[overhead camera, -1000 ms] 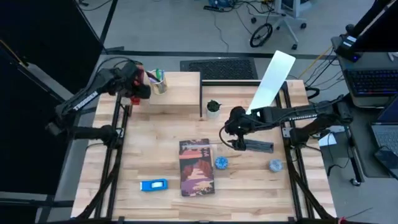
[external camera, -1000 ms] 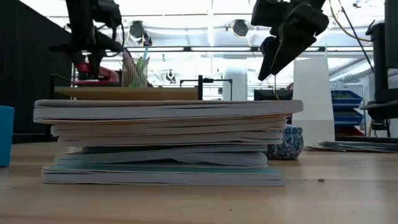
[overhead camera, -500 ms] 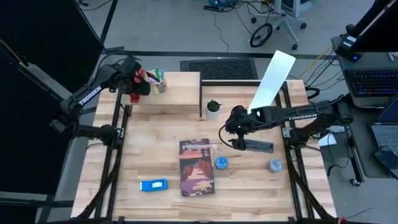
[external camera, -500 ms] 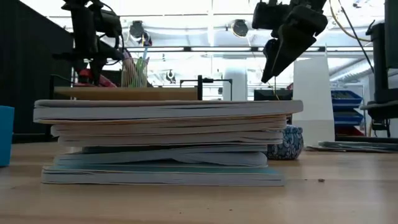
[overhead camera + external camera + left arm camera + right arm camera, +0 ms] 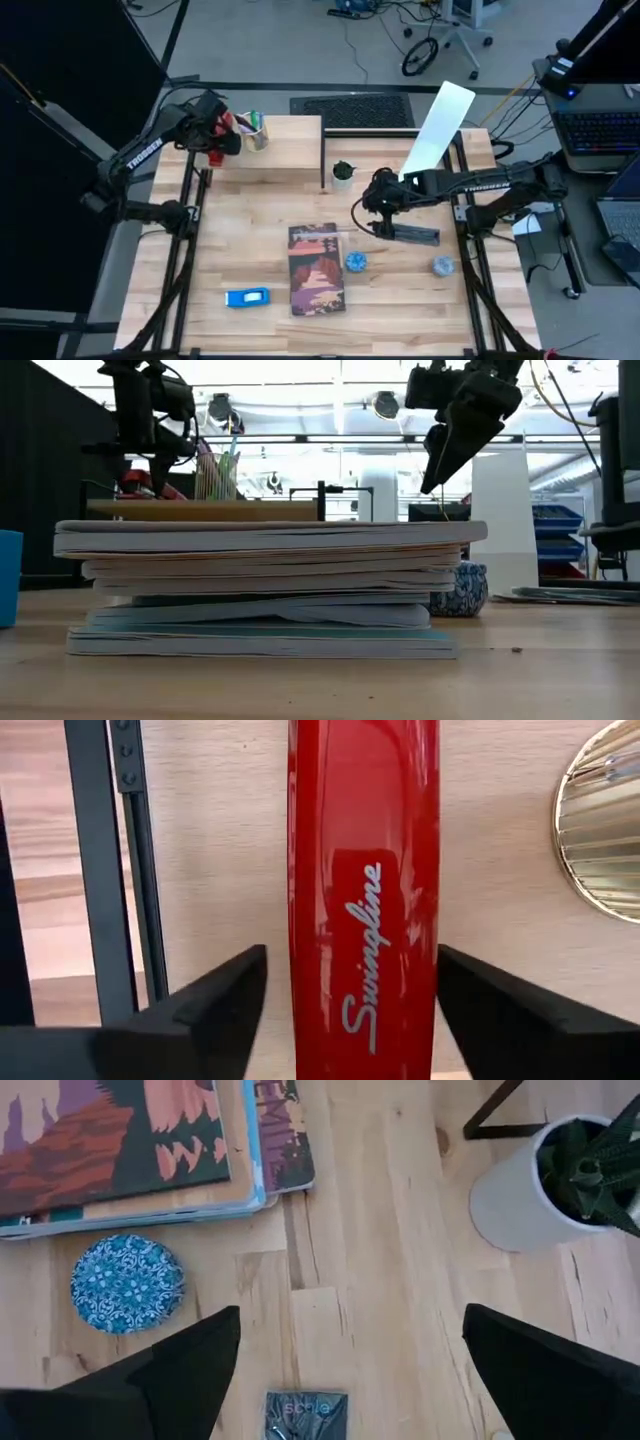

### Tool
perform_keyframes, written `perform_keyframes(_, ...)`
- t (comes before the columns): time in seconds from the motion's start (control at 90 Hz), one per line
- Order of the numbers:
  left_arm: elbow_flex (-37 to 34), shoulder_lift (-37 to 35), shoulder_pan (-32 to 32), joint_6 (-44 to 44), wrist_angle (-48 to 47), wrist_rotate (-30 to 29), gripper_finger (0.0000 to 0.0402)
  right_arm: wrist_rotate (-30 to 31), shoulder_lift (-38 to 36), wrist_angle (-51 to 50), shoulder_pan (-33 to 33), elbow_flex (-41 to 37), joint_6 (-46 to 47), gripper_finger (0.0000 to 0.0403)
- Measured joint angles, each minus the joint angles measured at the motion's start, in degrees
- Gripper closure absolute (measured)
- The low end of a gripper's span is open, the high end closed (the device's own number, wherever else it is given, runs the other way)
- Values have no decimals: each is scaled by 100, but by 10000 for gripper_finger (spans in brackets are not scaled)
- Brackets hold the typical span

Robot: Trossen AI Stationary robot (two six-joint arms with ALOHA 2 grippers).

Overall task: Stock shelves
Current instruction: Put the red stapler on the shelf, then put the blue tape dispenser on the shelf

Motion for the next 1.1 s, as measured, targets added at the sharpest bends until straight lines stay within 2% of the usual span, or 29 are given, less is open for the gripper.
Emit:
perform_keyframes(0.167, 100, -240, 0, 4, -9, 24, 112, -2, 0, 2, 2, 0, 2, 40)
perform_keyframes(0.411, 912, -628, -95, 183, -142, 56, 110, -14, 0, 66, -17, 0, -14, 40)
perform_keyframes(0.556, 1368, -818, -397, 553, -242, 662, 110, -15, 0, 63, -34, 0, -33, 40)
perform_keyframes(0.667, 1619, -1005, -769, 839, -238, 919, 110, -13, 0, 61, -35, 0, -38, 40)
perform_keyframes(0.8, 1754, -1194, -1376, 905, -236, 943, 110, 15, 0, 61, -37, 0, -40, 40)
perform_keyframes(1.1, 1757, -1291, -3127, 585, 35, 943, 110, 20, 0, 53, -120, 0, -40, 40)
